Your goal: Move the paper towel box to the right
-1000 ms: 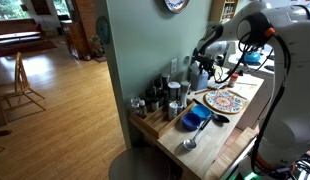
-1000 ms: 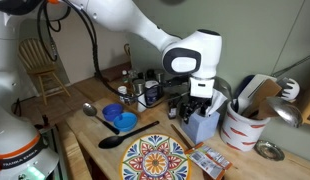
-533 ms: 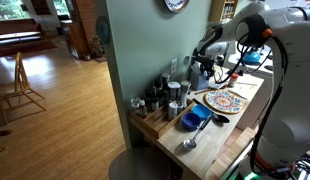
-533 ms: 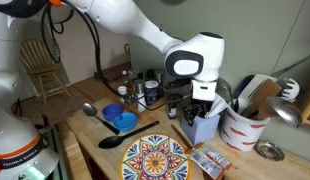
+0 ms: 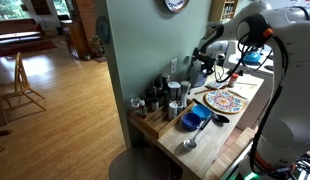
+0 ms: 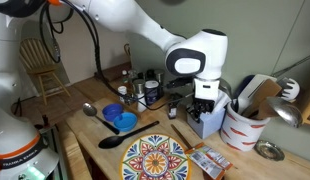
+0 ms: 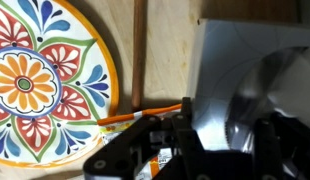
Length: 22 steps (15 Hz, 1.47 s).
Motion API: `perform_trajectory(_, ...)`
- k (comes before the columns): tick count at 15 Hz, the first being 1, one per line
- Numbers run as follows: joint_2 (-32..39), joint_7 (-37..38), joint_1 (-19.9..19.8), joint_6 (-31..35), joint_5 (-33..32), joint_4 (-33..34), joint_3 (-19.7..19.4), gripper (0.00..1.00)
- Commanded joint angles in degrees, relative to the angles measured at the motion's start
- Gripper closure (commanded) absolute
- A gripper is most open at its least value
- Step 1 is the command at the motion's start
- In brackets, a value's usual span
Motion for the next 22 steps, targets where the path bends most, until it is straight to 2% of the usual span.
perform_trajectory(1,-2.8,-4.5,-1.7,-2.6,1.8,-0.3,-0.3,1.0)
perform_trajectory(4,-5.8,-8.2,-2.7,-5.6,0.6,-1.1,-1.4,1.0)
perform_trajectory(8,-8.6,-11.9,-2.8,-11.6,-4.2,-1.2,-4.5,1.0)
perform_trajectory(12,-8.0,-8.5,-3.2,-13.8,-8.8,0.8,-7.8,1.0)
perform_trajectory(15,-6.6,-6.8,-4.4,-16.8,-9.2,3.0,-9.3,1.0)
perform_trajectory(16,-7.6,-8.7,-4.0,-13.8,-8.5,1.1,-8.4,1.0)
perform_trajectory(22,-7.5,-8.6,-4.0,-14.0,-8.5,1.2,-8.2,1.0)
